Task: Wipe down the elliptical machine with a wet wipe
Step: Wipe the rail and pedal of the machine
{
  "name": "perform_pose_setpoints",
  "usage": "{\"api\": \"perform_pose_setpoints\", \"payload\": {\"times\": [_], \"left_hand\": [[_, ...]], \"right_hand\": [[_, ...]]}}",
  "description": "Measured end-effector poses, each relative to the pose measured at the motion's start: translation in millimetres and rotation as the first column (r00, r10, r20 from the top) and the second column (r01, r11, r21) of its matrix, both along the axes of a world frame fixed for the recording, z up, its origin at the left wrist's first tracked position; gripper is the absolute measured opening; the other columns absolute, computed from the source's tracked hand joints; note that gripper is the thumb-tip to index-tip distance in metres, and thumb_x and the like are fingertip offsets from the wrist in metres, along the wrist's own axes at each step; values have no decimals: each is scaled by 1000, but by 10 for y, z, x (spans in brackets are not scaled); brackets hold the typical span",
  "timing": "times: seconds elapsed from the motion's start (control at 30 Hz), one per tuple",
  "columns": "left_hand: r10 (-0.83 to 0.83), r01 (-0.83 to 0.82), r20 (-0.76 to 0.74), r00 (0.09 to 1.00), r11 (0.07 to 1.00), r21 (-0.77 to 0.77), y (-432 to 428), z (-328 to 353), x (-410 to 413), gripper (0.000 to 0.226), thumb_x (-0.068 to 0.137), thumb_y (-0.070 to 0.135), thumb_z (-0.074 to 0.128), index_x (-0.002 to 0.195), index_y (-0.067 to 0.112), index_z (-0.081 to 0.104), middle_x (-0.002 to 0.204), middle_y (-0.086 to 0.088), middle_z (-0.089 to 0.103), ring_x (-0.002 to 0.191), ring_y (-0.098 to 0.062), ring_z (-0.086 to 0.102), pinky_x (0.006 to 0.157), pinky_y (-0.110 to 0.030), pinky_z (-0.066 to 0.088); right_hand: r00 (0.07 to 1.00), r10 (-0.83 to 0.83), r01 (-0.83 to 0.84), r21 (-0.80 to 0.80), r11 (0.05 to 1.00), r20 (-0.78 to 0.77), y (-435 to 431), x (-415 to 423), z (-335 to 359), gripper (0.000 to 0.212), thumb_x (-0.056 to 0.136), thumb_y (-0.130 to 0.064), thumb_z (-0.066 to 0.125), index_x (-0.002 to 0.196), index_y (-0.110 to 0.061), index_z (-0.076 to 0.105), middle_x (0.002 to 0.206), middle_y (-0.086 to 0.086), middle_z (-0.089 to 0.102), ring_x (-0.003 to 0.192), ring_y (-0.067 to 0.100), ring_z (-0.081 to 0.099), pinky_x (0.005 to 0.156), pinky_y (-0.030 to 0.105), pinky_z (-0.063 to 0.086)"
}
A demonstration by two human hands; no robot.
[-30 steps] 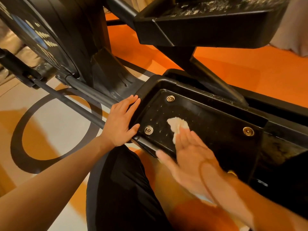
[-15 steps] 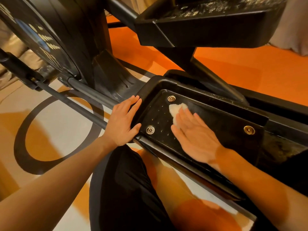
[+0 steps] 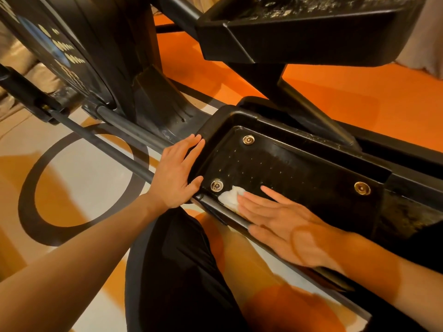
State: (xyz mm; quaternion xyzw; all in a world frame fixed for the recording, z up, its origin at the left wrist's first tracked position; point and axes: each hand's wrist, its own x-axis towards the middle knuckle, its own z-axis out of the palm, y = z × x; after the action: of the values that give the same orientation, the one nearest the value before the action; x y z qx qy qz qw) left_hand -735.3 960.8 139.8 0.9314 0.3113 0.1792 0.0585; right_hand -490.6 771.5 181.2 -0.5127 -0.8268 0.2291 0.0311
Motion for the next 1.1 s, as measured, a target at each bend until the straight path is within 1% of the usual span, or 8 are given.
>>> {"api": "perform_pose_setpoints", "payload": {"times": [0.1,0.27,0.37,0.57,0.67,0.83,0.97,1.1], "left_hand": [[6,-6,-21,1000,1000,-5,-13,16,5,94,101,73,8,156,5,43,160,-16,42,150,-33,37,113,-51,35],[11,-12,-17,1000,1000,-19,-19,37,8,93,102,73,9,156,4,44,160,-16,42,149,-34,38,113,-53,37],[-15,15,-4,1000,1000,4,-8,28,-1,91,103,71,12,155,3,44,160,-18,42,149,-34,38,111,-49,36],[-16,16,7,1000,1000,12,5,13,-7,91,103,70,11,155,3,43,159,-18,42,148,-34,38,113,-48,34],[-17,17,16,1000,1000,15,-4,16,-3,91,103,70,10,155,3,44,159,-18,43,148,-34,38,112,-47,34],[-5,5,8,1000,1000,0,-8,29,-4,93,102,71,9,155,3,44,159,-17,43,149,-33,38,113,-46,34],[1,-1,-14,1000,1000,-5,-16,43,8,94,102,72,8,155,4,44,159,-16,43,149,-31,37,114,-43,32],[7,-7,-25,1000,1000,-6,-20,59,2,93,102,72,8,156,5,42,161,-16,41,149,-30,36,114,-43,31]], "right_hand": [[999,-45,46,-144,989,10,420,-345,51,97,86,-71,-17,164,-20,10,171,-7,-7,151,-3,-23,125,33,-16],[987,-89,91,-10,996,130,638,-433,36,115,76,-76,-31,164,-18,15,172,-3,-3,155,7,-19,126,44,-13],[968,-132,125,44,991,215,649,-279,48,110,80,-73,-28,164,-15,12,172,0,2,156,10,-16,127,45,-11],[820,-465,448,130,884,333,798,190,38,104,86,-68,-23,162,-10,16,172,2,9,158,12,-8,127,43,-12],[786,-535,509,165,845,309,748,79,28,110,86,-68,-27,160,-7,26,171,10,15,159,19,0,128,44,-6],[829,-521,511,100,853,205,784,-108,-111,98,88,-71,-18,165,-14,5,172,9,-4,158,19,-13,129,41,-5],[846,-521,512,100,853,111,1217,-115,-145,90,95,-66,-8,164,-10,11,172,7,6,159,17,-3,129,42,-1],[846,-514,501,121,857,142,1295,-118,-140,89,96,-65,-8,164,-11,13,172,5,9,159,15,0,129,44,-2]]}}
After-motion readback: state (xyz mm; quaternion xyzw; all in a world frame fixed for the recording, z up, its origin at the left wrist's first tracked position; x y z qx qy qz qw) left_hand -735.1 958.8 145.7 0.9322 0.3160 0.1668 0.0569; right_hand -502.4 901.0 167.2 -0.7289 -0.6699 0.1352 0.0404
